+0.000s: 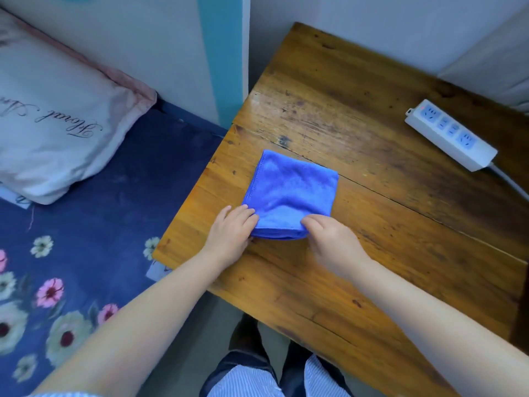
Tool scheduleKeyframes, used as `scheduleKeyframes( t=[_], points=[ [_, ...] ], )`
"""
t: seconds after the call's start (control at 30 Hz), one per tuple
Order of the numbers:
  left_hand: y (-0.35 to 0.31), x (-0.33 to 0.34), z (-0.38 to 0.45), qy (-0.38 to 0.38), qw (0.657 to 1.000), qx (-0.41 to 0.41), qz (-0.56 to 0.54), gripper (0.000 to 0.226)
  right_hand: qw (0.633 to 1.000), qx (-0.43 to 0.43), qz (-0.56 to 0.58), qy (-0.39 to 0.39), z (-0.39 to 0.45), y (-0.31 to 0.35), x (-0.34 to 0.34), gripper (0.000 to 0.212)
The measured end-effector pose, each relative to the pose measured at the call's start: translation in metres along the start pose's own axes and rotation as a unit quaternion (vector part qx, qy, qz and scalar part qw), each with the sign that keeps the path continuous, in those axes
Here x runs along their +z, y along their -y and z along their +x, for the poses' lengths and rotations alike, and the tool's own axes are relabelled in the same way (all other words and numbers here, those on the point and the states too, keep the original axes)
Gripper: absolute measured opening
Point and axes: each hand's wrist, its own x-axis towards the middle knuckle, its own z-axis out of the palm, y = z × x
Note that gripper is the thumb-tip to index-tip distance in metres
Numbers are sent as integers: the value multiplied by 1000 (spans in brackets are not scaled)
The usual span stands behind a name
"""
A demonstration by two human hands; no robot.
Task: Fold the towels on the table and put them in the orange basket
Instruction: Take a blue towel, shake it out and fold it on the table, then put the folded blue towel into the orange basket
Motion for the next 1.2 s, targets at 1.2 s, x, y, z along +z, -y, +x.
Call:
scheduleKeyframes(
  t=[1.2],
  points=[
    [93, 6, -650, -26, 848, -527, -49, 23, 862, -471, -134, 133, -95, 554, 154, 28]
  ],
)
